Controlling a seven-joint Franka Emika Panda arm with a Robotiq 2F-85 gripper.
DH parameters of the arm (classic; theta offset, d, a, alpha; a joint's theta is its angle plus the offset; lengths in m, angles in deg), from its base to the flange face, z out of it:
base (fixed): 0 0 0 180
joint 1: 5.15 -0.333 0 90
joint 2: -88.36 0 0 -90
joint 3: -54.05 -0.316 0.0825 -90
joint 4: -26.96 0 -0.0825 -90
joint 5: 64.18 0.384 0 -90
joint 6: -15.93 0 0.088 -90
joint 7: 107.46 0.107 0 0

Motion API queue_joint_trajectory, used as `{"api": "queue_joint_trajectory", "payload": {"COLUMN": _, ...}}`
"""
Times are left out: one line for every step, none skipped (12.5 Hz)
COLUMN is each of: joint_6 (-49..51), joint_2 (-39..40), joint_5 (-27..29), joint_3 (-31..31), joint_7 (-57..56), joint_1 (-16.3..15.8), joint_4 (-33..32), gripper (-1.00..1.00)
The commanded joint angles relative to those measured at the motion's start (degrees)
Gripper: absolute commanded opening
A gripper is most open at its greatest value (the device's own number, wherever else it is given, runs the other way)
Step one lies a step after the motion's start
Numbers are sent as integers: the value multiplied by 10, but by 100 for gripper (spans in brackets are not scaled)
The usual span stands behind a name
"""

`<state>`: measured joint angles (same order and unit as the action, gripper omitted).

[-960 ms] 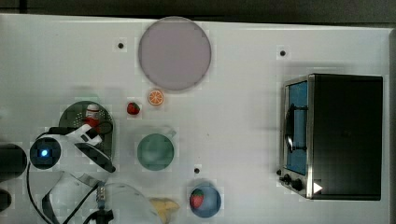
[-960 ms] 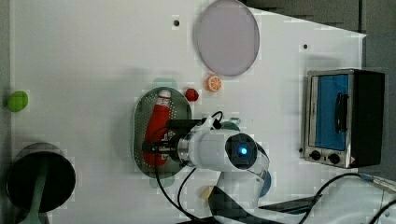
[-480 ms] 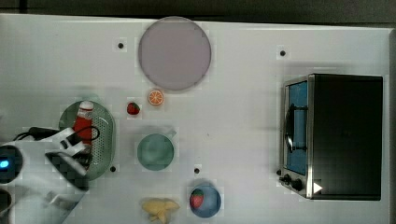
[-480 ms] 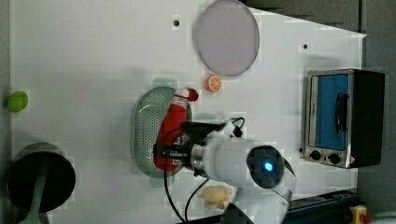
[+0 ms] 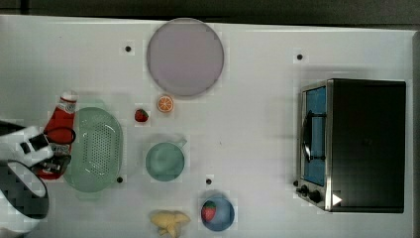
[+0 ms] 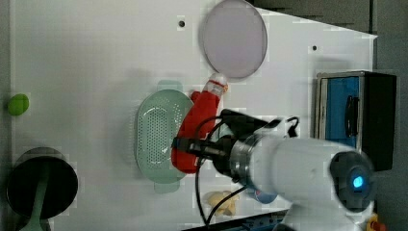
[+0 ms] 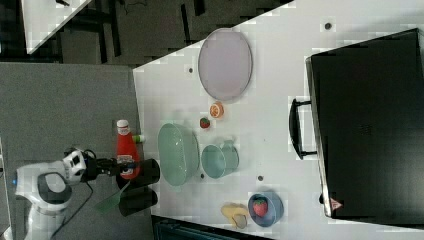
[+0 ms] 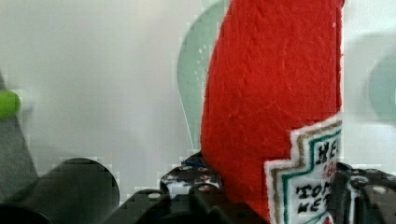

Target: Pick ketchup from strainer and place it on the table

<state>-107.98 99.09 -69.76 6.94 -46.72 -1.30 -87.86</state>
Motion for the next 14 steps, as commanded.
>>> {"api": "queue_joint_trajectory", "payload": {"joint_6": 82, "joint_2": 7, "joint_5": 6, "joint_3": 44, "joint_7": -59, "joint_1": 47, "joint_4": 60, "gripper": 19}}
{"api": "queue_joint_trajectory", "payload": {"joint_6": 108, "joint_2": 6, "joint_5": 6, "joint_3": 60, "joint_7": -80, "joint_1": 55, "joint_4": 77, "gripper": 19}}
{"api": "queue_joint_trajectory", "payload": {"joint_6": 127, "joint_2": 6, "joint_5": 5, "joint_3": 77, "joint_7": -103, "joint_1": 63, "joint_4": 89, "gripper": 19}}
{"api": "queue_joint_trajectory", "payload": {"joint_6": 136, "joint_2": 4, "joint_5": 4, "joint_3": 96, "joint_7": -122, "joint_1": 71, "joint_4": 96, "gripper": 19}}
{"api": "queue_joint_trajectory", "payload": {"joint_6": 136, "joint_2": 1, "joint_5": 4, "joint_3": 117, "joint_7": -137, "joint_1": 78, "joint_4": 96, "gripper": 19}}
{"api": "queue_joint_trajectory", "payload": {"joint_6": 136, "joint_2": -2, "joint_5": 4, "joint_3": 139, "joint_7": -151, "joint_1": 86, "joint_4": 96, "gripper": 19}}
{"api": "queue_joint_trajectory", "payload": {"joint_6": 136, "joint_2": -5, "joint_5": 3, "joint_3": 162, "joint_7": -177, "joint_1": 92, "joint_4": 95, "gripper": 19}}
{"api": "queue_joint_trajectory", "payload": {"joint_6": 136, "joint_2": -6, "joint_5": 1, "joint_3": 185, "joint_7": -212, "joint_1": 97, "joint_4": 95, "gripper": 19}}
{"api": "queue_joint_trajectory", "payload": {"joint_6": 135, "joint_2": -6, "joint_5": 0, "joint_3": 210, "joint_7": -246, "joint_1": 101, "joint_4": 95, "gripper": 19}}
{"api": "queue_joint_trajectory", "payload": {"joint_6": 135, "joint_2": -6, "joint_5": 0, "joint_3": 233, "joint_7": -277, "joint_1": 104, "joint_4": 94, "gripper": 19}}
{"api": "queue_joint_trajectory", "payload": {"joint_6": 135, "joint_2": -6, "joint_5": 0, "joint_3": 256, "joint_7": -309, "joint_1": 105, "joint_4": 91, "gripper": 19}}
{"api": "queue_joint_trajectory", "payload": {"joint_6": 134, "joint_2": -6, "joint_5": 0, "joint_3": 278, "joint_7": -338, "joint_1": 106, "joint_4": 87, "gripper": 19}}
{"api": "queue_joint_trajectory", "payload": {"joint_6": 131, "joint_2": -6, "joint_5": 0, "joint_3": 297, "joint_7": -356, "joint_1": 107, "joint_4": 80, "gripper": 19}}
{"api": "queue_joint_trajectory", "payload": {"joint_6": 121, "joint_2": -6, "joint_5": 0, "joint_3": 313, "joint_7": -368, "joint_1": 107, "joint_4": 68, "gripper": 19}}
